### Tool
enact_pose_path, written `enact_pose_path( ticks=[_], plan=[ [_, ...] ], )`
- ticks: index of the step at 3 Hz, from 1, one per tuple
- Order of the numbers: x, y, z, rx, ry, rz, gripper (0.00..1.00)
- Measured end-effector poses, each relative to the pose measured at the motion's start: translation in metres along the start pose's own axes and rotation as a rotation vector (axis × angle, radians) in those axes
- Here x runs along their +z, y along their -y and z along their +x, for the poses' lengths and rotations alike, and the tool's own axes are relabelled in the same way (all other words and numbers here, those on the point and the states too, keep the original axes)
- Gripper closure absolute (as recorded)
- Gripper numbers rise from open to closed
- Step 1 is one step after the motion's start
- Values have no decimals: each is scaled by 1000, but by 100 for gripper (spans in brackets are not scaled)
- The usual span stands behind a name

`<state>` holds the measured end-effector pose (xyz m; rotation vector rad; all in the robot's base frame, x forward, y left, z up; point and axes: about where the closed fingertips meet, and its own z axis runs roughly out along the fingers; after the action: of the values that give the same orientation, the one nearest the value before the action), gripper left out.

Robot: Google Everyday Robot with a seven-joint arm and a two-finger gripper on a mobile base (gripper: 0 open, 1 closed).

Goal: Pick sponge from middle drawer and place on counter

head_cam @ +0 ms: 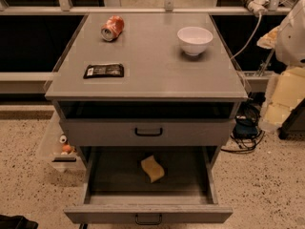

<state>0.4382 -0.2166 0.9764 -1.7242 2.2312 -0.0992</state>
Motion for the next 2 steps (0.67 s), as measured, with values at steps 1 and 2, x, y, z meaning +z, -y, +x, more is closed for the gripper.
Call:
enact_pose_path(
  ticks=[1,2],
  plan=[
    [0,-1,0,0,11,8,0],
    [35,-19,4,53,89,-35,0]
  ],
)
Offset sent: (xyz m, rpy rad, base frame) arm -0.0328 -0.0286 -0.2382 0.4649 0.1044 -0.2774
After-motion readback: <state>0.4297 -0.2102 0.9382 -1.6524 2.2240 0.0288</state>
